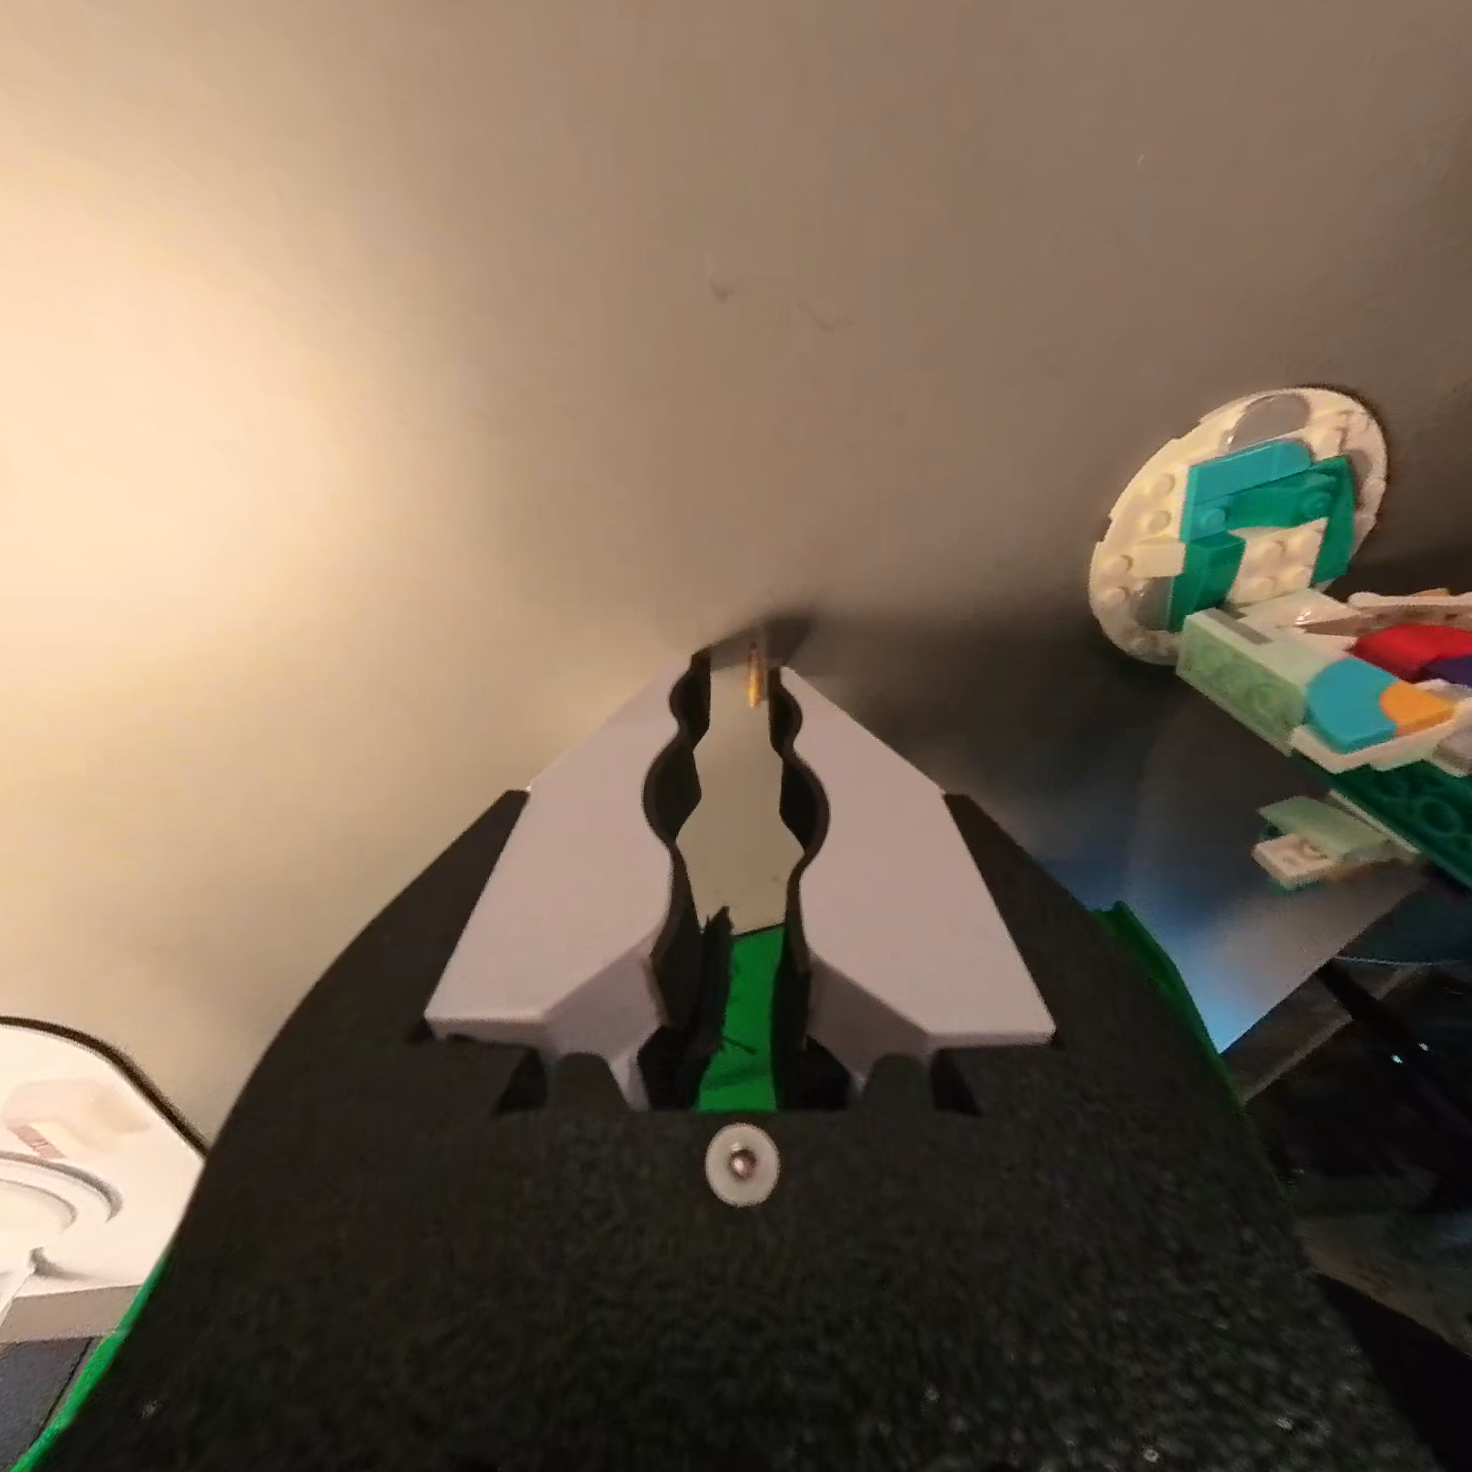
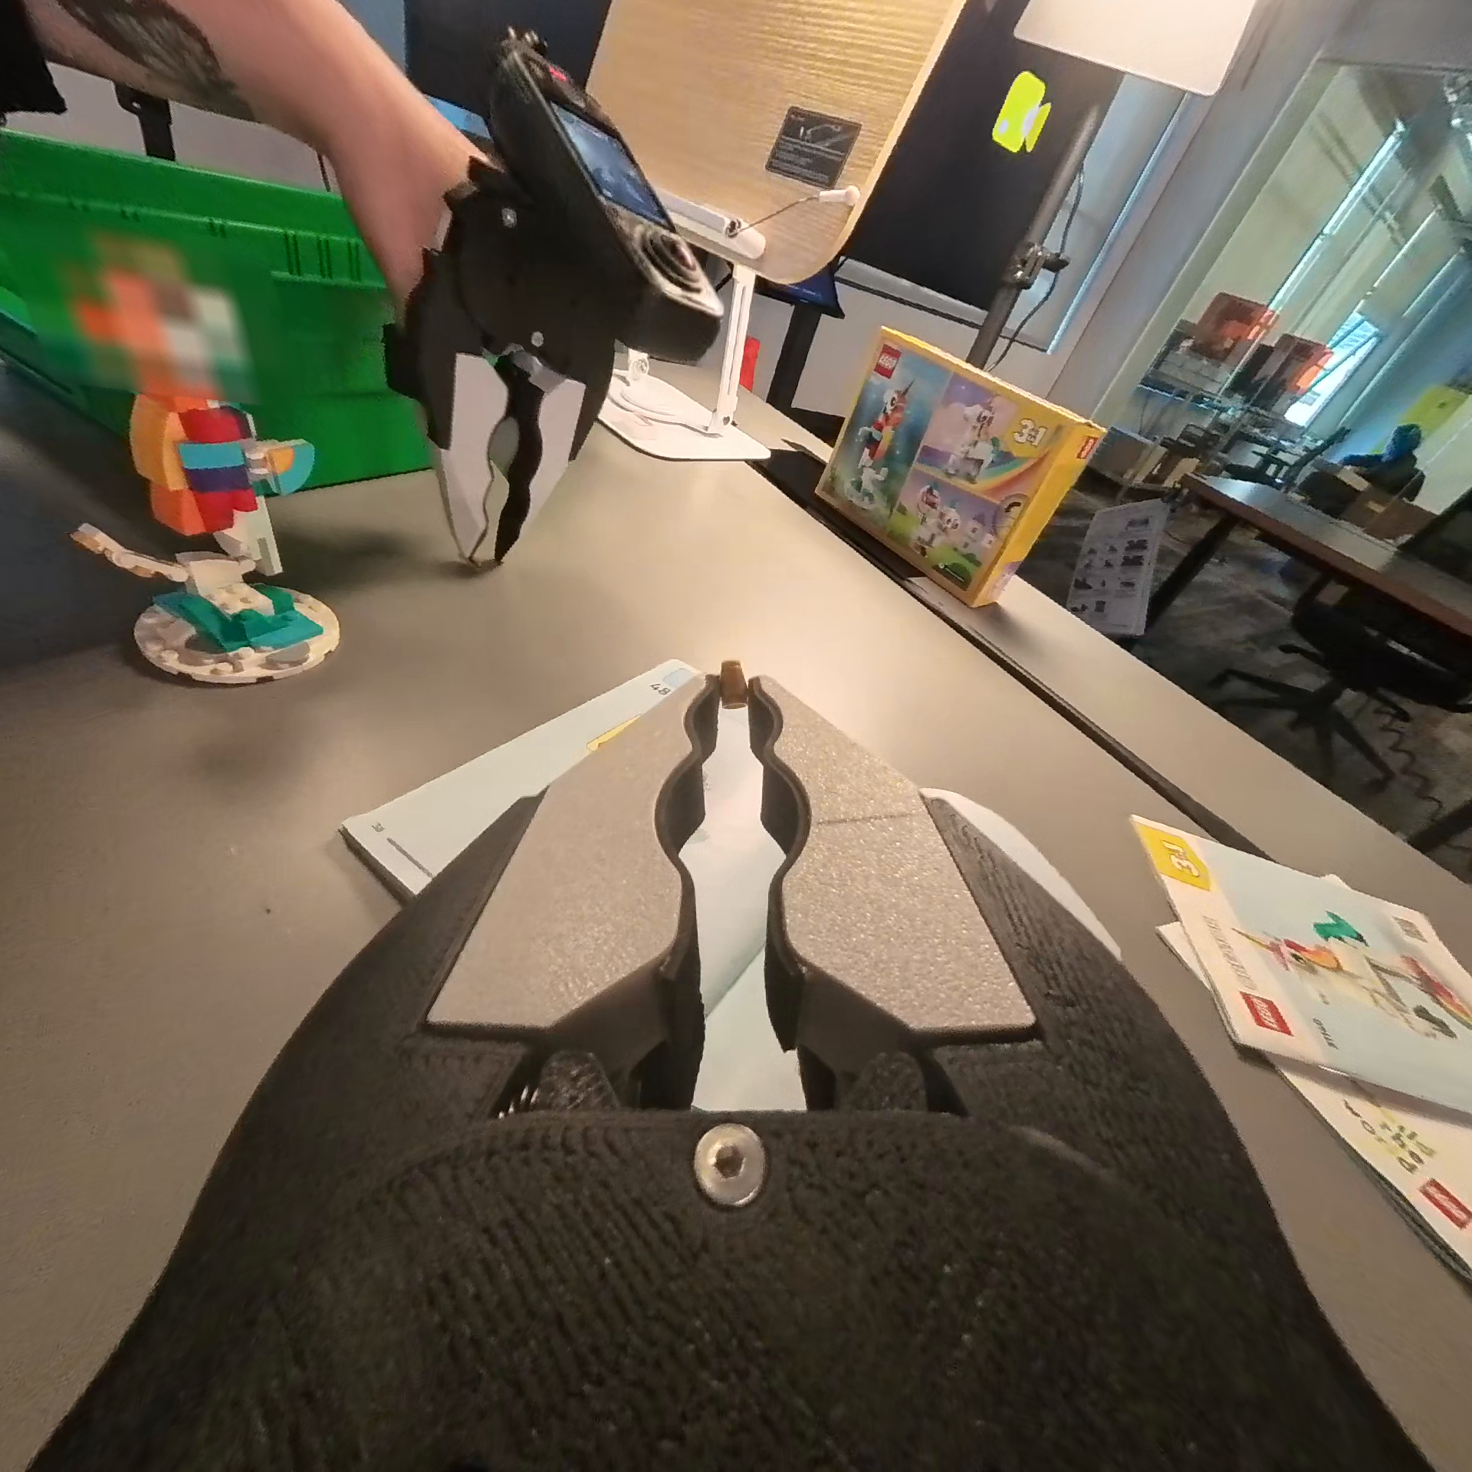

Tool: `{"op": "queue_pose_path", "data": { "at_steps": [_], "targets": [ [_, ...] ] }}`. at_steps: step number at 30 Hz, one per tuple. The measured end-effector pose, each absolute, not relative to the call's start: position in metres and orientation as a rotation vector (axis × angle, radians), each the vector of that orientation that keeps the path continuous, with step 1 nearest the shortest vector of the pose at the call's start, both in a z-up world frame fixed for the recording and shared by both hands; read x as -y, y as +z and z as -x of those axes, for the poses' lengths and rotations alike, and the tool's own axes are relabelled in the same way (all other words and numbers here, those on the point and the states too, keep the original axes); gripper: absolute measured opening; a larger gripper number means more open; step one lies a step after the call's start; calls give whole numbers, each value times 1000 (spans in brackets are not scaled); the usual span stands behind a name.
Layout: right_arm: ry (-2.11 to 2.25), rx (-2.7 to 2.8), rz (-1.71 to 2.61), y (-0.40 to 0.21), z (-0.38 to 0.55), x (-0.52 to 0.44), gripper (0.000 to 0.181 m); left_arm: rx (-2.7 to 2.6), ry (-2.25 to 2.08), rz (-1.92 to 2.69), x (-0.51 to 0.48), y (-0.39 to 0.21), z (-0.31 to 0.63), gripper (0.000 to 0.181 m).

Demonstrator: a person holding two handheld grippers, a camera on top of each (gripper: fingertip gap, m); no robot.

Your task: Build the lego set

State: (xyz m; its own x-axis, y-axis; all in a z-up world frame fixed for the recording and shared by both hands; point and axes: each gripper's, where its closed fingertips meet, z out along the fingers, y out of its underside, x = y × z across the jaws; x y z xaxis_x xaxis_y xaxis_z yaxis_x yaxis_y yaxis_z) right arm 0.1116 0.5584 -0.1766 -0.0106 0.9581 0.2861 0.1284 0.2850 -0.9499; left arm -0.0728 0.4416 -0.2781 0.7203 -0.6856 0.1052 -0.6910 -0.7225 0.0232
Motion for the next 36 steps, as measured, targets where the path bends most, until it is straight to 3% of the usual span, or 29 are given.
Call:
{"op": "queue_pose_path", "data": {
  "at_steps": [1,11,21,24,29,33,36],
  "targets": [
    [921,1425,1086,-178,-111,-558,5,1136,136,-2855,-441,-278,73,11],
    [923,1453,1097,-186,-107,-555,5,1047,163,-2868,-438,-279,73,8],
    [926,1472,1098,-189,-104,-551,5,1165,-99,-2934,-436,-280,71,11],
    [923,1491,1096,-193,-102,-547,5,1276,-162,-2946,-438,-281,66,0],
    [903,1512,1085,-197,-96,-541,5,1271,-261,-3020,-446,-276,69,0],
    [918,1376,1094,-165,-87,-539,5,1085,-145,-3601,-489,-206,51,0],
    [1004,1205,1058,-107,-77,-523,5,940,420,-4121,-500,-105,17,0]
  ]
}}
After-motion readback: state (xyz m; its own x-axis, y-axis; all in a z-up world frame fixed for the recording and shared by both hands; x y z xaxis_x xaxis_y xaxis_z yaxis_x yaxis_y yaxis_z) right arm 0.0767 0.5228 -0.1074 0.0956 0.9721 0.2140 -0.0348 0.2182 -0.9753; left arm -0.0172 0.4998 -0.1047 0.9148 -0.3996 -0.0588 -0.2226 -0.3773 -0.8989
